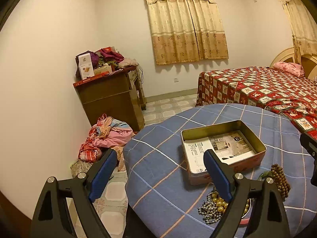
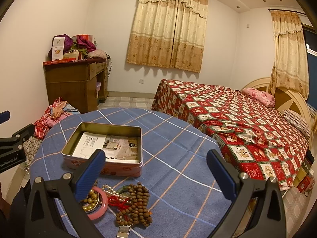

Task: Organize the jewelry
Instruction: 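Move both tools toward the jewelry pile beside the pink tin box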

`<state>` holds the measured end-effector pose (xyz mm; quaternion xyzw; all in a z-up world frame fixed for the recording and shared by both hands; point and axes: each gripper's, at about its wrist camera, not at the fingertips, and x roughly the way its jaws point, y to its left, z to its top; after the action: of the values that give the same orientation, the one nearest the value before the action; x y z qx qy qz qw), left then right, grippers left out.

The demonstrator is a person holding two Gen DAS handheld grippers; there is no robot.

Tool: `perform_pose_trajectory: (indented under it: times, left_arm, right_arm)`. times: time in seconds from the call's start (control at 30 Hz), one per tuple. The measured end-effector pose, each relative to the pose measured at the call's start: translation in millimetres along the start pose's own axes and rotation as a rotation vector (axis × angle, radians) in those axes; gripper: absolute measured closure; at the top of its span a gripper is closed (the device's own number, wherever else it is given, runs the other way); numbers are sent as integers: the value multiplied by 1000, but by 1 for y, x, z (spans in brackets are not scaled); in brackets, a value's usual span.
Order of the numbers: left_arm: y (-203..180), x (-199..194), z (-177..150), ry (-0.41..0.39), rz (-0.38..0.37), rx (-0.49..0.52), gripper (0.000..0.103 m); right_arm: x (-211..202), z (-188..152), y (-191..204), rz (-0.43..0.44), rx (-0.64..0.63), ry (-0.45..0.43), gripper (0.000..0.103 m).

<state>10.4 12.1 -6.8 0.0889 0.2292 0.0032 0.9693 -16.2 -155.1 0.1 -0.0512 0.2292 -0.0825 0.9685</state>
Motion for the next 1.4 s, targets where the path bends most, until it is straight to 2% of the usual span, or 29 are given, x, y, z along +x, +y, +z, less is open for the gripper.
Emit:
perform_pose_trajectory:
  times: [1.4]
  left_arm:
    - [4,3,-3,8,0,3,14]
  right_arm:
    - [2,-6,-3,-8,-4,2,0]
